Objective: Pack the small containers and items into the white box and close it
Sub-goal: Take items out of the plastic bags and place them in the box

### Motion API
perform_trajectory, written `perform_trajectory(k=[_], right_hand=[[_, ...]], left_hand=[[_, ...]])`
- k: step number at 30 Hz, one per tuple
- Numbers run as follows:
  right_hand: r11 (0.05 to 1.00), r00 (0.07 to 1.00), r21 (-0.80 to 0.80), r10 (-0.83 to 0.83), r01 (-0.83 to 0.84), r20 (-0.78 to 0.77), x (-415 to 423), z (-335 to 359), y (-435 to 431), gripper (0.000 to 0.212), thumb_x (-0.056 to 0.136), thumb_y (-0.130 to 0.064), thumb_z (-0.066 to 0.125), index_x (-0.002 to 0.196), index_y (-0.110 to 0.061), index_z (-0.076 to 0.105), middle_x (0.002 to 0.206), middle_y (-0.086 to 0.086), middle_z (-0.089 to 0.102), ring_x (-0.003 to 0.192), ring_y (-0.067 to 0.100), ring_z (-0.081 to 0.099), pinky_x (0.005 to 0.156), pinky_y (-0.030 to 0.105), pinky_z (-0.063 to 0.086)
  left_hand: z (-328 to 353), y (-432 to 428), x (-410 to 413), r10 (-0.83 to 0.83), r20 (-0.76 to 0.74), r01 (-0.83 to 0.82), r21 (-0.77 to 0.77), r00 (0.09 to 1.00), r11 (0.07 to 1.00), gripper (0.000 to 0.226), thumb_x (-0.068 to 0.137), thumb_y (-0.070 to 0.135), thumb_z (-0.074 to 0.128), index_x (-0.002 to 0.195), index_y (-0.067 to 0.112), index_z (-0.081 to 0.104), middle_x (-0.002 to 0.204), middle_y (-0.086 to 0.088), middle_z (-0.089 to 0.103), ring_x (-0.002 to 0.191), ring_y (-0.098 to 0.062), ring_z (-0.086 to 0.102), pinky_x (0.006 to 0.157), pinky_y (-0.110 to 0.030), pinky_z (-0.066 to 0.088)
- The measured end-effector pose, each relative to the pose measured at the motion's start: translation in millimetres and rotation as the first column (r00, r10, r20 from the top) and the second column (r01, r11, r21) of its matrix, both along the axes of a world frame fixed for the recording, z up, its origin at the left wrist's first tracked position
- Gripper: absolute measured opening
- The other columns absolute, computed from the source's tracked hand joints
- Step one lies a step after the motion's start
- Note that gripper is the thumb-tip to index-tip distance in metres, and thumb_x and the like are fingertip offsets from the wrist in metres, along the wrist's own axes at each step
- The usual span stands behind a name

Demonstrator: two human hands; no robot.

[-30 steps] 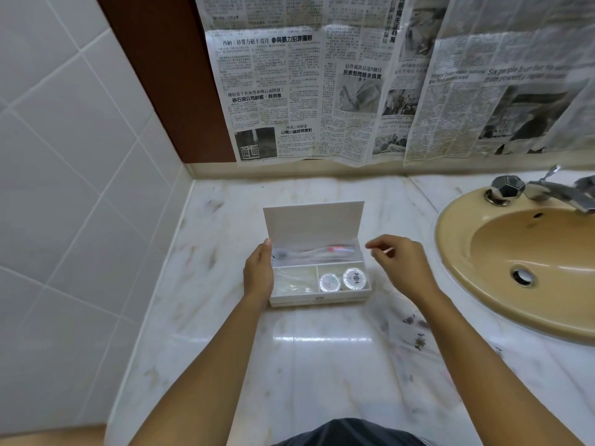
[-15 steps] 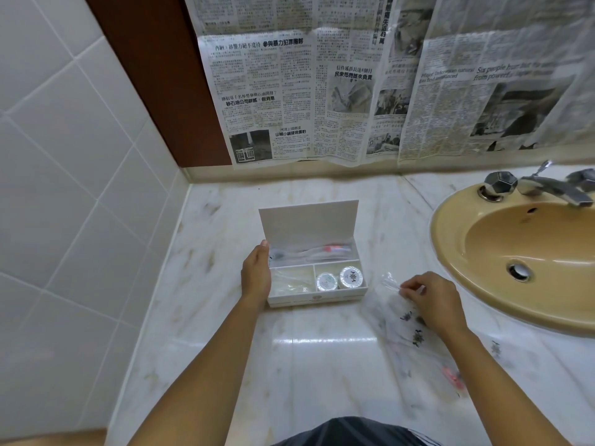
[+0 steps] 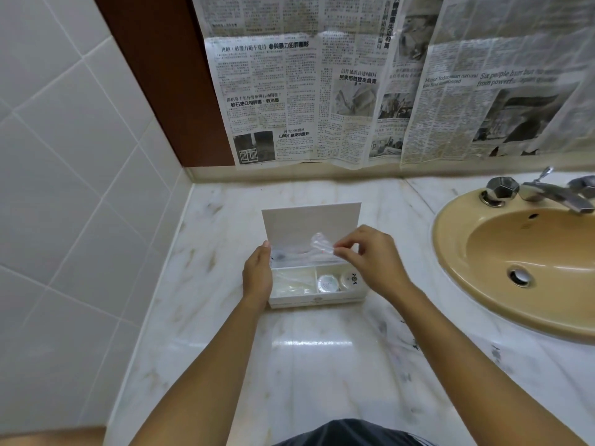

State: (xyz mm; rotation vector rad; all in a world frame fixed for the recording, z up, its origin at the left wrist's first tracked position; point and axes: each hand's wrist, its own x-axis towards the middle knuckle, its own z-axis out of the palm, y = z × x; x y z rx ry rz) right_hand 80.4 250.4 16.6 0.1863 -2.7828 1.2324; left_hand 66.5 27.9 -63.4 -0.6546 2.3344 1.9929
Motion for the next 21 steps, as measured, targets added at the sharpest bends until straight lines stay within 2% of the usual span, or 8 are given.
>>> perform_trajectory(k=[2,4,8,10,15,18,21], right_hand=[[0.995,0.998,0.078,0.061,-0.062,0.02,-2,-4,-20,0.008,0.084,-0.03,0.074,0.089,-0.024,0.078,0.088,-0.009,0.062,0.077,0.002,0.055,0.073,0.021,0.044],[0.984,0.993,0.139,0.109,-0.113,0.038,-2,-9,-36,0.011,0.086,-0.031,0.072,0.091,-0.023,0.078,0.091,-0.007,0.059,0.085,0.008,0.055,0.076,0.025,0.046],[0.936,0.983,0.302,0.177,-0.183,0.047,0,-24,-62,0.012,0.085,-0.027,0.072,0.092,-0.02,0.078,0.095,-0.002,0.058,0.091,0.016,0.056,0.081,0.032,0.049],[0.902,0.979,0.382,0.196,-0.201,0.05,0,-30,-70,0.013,0.085,-0.026,0.071,0.093,-0.021,0.078,0.097,-0.001,0.059,0.094,0.021,0.055,0.084,0.035,0.045],[0.846,0.959,0.456,0.272,-0.276,0.078,7,-38,-81,0.016,0.089,-0.029,0.064,0.096,-0.022,0.078,0.104,0.0,0.057,0.099,0.024,0.05,0.087,0.038,0.039],[0.835,0.956,0.47,0.286,-0.285,0.072,10,-43,-83,0.017,0.09,-0.025,0.062,0.097,-0.021,0.077,0.104,0.001,0.056,0.1,0.026,0.05,0.084,0.038,0.035],[0.862,0.965,0.436,0.253,-0.259,0.073,8,-43,-83,0.016,0.086,-0.028,0.069,0.1,-0.025,0.076,0.102,0.0,0.065,0.101,0.024,0.054,0.087,0.038,0.035]], left_hand=[[-1,-1,0,0.001,-0.001,-0.001,-0.011,1.0,1.0,0.031,0.104,0.044,0.04,0.085,0.037,0.063,0.096,0.02,0.066,0.094,0.003,0.058,0.087,-0.024,0.042],[-3,-1,-2,0.01,0.013,-0.01,-0.014,1.0,1.0,0.031,0.103,0.046,0.04,0.086,0.034,0.064,0.097,0.015,0.067,0.096,-0.006,0.061,0.089,-0.028,0.046],[-2,0,-1,0.002,0.017,-0.002,-0.044,1.0,0.999,0.035,0.104,0.046,0.036,0.088,0.031,0.064,0.093,0.01,0.068,0.092,-0.011,0.061,0.076,-0.023,0.046],[-2,0,-1,0.0,0.01,0.001,-0.053,1.0,0.999,0.038,0.104,0.046,0.036,0.085,0.031,0.066,0.093,0.009,0.069,0.091,-0.012,0.062,0.078,-0.024,0.047],[-6,-1,-2,0.007,0.008,-0.006,-0.054,1.0,0.999,0.038,0.103,0.046,0.037,0.084,0.034,0.066,0.093,0.011,0.07,0.093,-0.011,0.063,0.082,-0.028,0.048],[-11,-3,-4,-0.002,-0.001,0.002,-0.048,1.0,0.999,0.044,0.101,0.05,0.037,0.092,0.021,0.068,0.096,0.0,0.071,0.088,-0.014,0.062,0.085,-0.034,0.049],[-11,-3,-4,0.0,-0.005,0.0,-0.053,1.0,0.999,0.043,0.103,0.047,0.037,0.092,0.018,0.067,0.094,0.001,0.07,0.085,-0.013,0.059,0.079,-0.026,0.046]])
